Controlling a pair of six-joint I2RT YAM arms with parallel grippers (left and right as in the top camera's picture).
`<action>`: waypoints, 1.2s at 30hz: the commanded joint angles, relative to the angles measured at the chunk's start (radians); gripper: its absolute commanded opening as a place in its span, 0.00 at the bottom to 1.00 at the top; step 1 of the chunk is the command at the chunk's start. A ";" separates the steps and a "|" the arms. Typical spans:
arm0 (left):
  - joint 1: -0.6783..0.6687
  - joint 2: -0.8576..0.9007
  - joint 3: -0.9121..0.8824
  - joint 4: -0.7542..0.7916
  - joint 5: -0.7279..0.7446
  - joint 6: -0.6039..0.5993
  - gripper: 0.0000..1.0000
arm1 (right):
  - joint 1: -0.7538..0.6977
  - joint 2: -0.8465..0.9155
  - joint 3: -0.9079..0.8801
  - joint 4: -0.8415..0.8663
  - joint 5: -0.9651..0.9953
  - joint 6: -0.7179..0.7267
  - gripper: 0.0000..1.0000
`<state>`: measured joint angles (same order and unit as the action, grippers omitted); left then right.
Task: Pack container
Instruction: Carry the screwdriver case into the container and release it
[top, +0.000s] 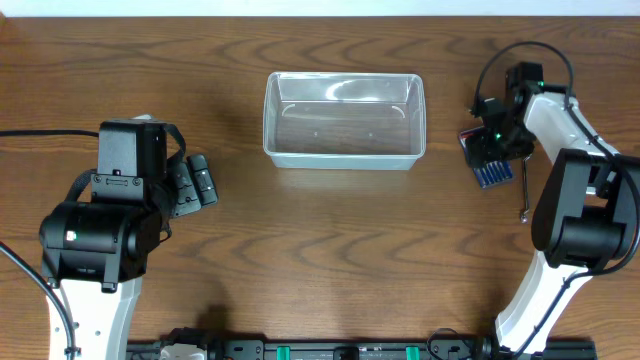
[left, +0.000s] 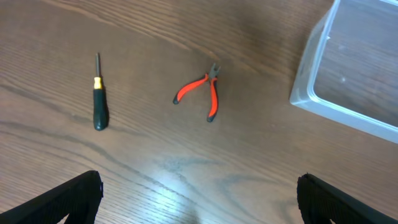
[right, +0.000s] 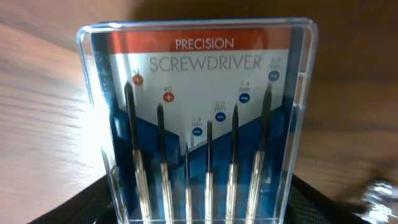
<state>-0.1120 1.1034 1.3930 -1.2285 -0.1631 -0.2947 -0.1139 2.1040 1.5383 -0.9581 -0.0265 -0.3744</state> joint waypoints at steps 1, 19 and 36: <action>0.005 0.002 0.012 0.000 -0.037 0.018 0.98 | 0.053 -0.054 0.219 -0.063 -0.022 0.030 0.01; 0.161 0.121 0.012 0.071 0.024 0.039 0.98 | 0.577 -0.075 0.545 -0.234 -0.034 -0.535 0.01; 0.210 0.168 0.012 0.081 0.025 0.163 0.98 | 0.546 0.268 0.541 -0.250 -0.121 -0.530 0.04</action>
<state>0.0917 1.2705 1.3930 -1.1469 -0.1413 -0.1516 0.4267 2.3455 2.0800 -1.2007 -0.1169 -0.8944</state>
